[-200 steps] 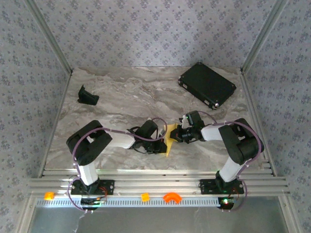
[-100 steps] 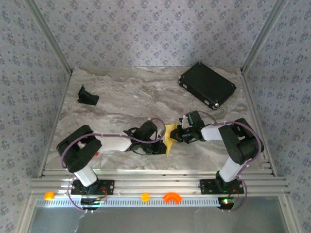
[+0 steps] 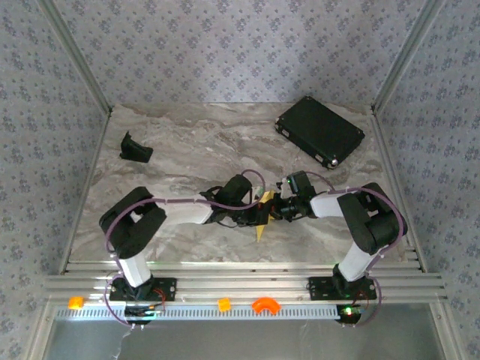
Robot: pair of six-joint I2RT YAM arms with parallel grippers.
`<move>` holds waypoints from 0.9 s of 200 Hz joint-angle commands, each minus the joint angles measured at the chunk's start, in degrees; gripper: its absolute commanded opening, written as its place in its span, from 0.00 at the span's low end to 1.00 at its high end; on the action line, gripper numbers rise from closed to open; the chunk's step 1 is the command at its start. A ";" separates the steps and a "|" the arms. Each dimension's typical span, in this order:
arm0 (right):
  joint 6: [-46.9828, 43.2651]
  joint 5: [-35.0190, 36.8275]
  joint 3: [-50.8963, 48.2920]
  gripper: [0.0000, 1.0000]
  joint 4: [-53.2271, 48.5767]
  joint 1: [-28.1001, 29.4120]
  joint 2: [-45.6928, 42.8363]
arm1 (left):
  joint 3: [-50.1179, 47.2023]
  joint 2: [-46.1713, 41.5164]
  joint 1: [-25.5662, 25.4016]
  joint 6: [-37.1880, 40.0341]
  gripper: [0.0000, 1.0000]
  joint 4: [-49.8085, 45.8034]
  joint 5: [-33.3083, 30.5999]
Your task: Fold a paper plane with a square sheet of paper (pick it up from the middle)
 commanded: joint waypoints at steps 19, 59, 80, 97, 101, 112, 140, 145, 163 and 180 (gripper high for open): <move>0.65 5.72 -1.71 0.00 -7.09 0.08 3.02 | 1.77 3.21 0.51 -0.28 0.00 1.27 -0.54; 0.63 5.93 -1.76 0.00 -7.44 0.11 2.97 | 0.86 4.74 0.52 -0.92 0.00 3.76 -1.32; 0.36 5.99 -1.71 0.00 -7.65 0.16 3.14 | -0.16 4.86 0.61 -0.45 0.00 3.20 -1.97; 0.34 5.98 -1.69 0.00 -7.83 0.15 3.36 | -1.62 4.84 0.61 -0.10 0.00 2.51 -2.46; 0.35 6.03 -1.74 0.00 -7.84 0.14 3.42 | -1.93 4.83 0.61 0.07 0.00 2.22 -2.67; 0.27 6.15 -1.66 0.00 -7.78 0.16 3.54 | -3.04 4.79 0.61 0.54 0.00 1.35 -3.20; 0.21 6.24 -1.78 0.00 -7.91 0.08 3.51 | -6.22 4.14 0.35 1.31 0.00 0.12 -4.20; 0.22 6.25 -1.78 0.00 -8.03 0.09 3.56 | -6.59 3.98 0.26 1.40 0.00 -0.16 -4.43; 0.27 6.47 -1.93 0.00 -8.01 0.03 3.43 | -7.62 3.07 0.01 1.20 0.00 0.11 -4.37; 0.25 6.51 -1.96 0.00 -7.89 0.01 3.52 | -7.57 1.45 -0.44 1.47 0.00 -0.55 -4.55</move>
